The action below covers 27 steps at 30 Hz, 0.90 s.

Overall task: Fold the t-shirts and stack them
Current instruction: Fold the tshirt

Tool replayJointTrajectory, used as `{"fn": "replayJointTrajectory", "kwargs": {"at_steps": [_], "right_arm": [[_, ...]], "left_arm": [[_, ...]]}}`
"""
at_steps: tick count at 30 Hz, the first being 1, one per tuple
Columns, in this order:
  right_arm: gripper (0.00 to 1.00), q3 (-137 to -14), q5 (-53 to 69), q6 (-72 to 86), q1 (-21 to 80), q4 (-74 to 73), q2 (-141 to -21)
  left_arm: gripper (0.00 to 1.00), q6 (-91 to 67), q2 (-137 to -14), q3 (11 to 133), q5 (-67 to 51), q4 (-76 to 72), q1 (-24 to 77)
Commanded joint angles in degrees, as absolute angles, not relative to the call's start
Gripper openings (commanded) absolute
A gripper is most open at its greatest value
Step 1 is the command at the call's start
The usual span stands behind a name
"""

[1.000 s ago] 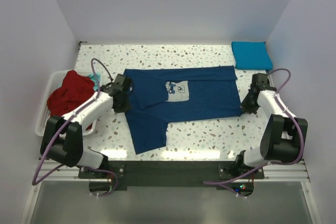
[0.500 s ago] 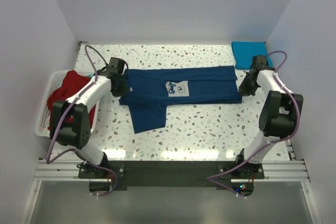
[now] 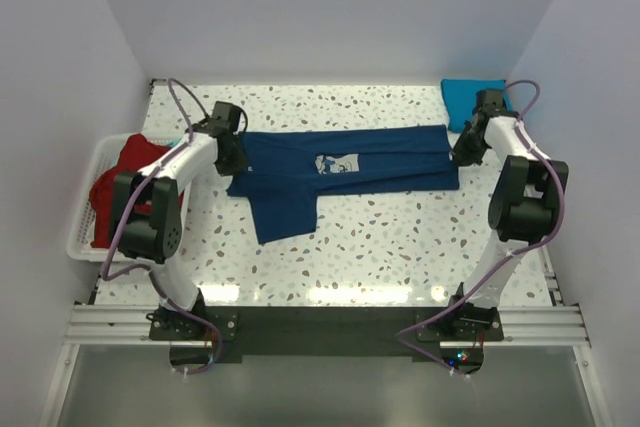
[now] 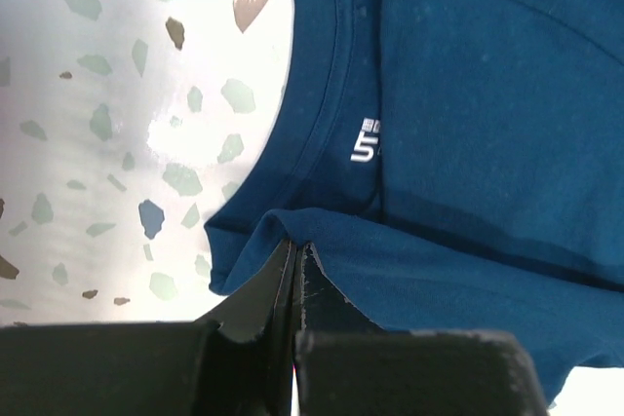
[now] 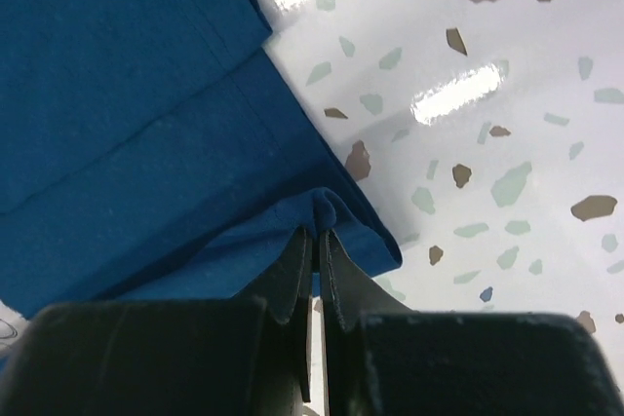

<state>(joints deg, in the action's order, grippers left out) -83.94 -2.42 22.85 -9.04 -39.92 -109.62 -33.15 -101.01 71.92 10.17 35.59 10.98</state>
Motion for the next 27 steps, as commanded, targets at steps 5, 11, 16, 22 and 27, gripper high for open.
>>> {"fn": "replayJointTrajectory", "kwargs": {"at_steps": [5, 11, 16, 22, 27], "right_arm": [[0.0, -88.9, -4.0, 21.5, -9.2, -40.0, -113.6], [0.02, -90.0, -4.0, 21.5, -9.2, -38.3, -117.1], [0.14, -90.4, -2.9, 21.1, -9.1, -38.4, -118.4], [0.4, -89.2, -3.2, 20.7, -7.7, -39.4, -113.8], [0.54, -84.2, -4.9, 21.4, -5.1, -38.8, -105.2]], "left_arm": [[0.0, -31.5, -104.5, 76.2, 14.6, 31.4, 10.0], [0.0, -32.0, -108.5, 76.6, 16.2, 29.1, 9.8], [0.07, -31.8, -109.0, 76.9, 16.7, 29.4, 9.8], [0.32, -31.8, -103.5, 74.0, 17.1, 29.9, 9.9], [0.56, -31.6, -95.7, 70.2, 17.8, 30.8, 11.2]]}}
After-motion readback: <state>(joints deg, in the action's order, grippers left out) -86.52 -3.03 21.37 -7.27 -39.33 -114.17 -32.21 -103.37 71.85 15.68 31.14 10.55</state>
